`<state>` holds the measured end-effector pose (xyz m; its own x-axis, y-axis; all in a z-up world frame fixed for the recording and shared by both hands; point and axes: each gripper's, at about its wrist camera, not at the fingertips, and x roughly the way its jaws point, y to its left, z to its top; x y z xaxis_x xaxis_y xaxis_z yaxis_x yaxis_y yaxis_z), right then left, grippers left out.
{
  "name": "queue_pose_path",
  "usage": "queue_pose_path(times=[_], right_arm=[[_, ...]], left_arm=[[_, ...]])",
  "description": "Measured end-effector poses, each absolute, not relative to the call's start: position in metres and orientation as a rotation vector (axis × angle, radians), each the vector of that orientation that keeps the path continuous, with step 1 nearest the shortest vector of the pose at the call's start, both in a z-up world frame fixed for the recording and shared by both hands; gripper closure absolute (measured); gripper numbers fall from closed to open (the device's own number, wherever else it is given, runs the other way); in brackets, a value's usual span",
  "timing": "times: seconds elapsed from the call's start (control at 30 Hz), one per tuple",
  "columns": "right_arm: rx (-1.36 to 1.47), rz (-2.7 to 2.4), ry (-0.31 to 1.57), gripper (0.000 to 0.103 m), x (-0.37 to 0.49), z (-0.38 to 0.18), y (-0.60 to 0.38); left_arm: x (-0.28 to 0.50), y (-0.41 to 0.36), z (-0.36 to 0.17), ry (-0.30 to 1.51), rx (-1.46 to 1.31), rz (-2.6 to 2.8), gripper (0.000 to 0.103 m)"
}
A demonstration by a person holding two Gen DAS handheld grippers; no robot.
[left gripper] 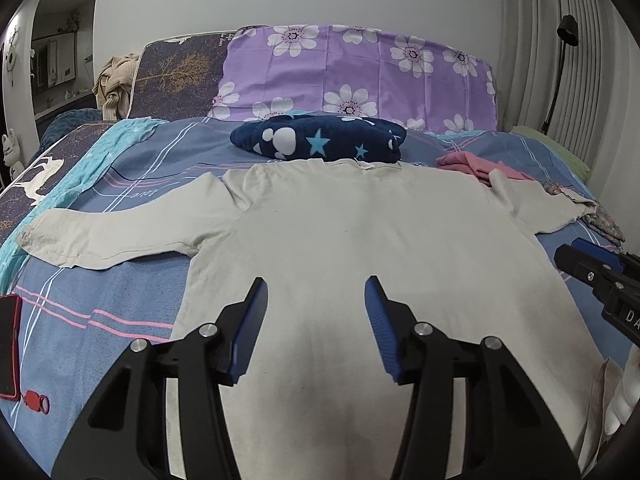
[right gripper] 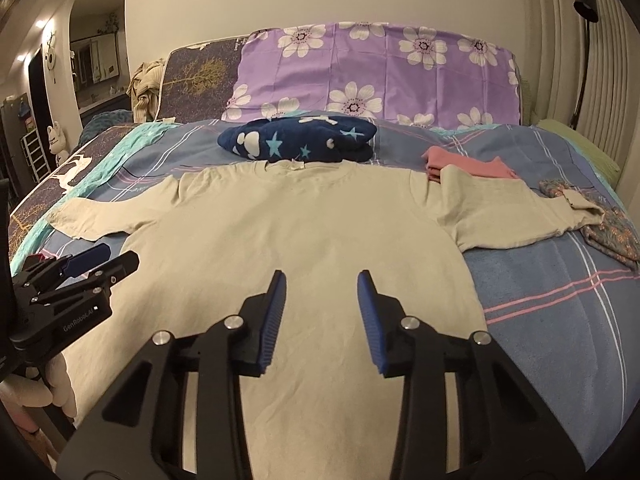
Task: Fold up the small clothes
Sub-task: 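Move the left tool toward the sleeve cuff of the beige shirt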
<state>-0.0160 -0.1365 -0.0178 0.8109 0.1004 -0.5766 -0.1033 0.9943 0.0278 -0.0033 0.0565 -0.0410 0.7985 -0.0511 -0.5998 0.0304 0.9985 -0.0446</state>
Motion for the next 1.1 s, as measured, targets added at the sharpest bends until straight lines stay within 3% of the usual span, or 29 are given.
queue_pose_path(times=[0.53,1.0,1.1], right_arm=[[0.040,0.087,0.630,0.066,-0.014,-0.017,-0.141],[0.054,0.106,0.675,0.061,-0.005,-0.027,-0.138],[0.038,0.114,0.672,0.059,-0.004,-0.026,-0.134]], left_arm=[[-0.004,0.059,-0.043,0.644,-0.045,-0.072,0.044],[0.000,0.109,-0.051,0.684,-0.115,0.014,0.044],[0.000,0.118,-0.050,0.684,-0.124,0.027,0.048]])
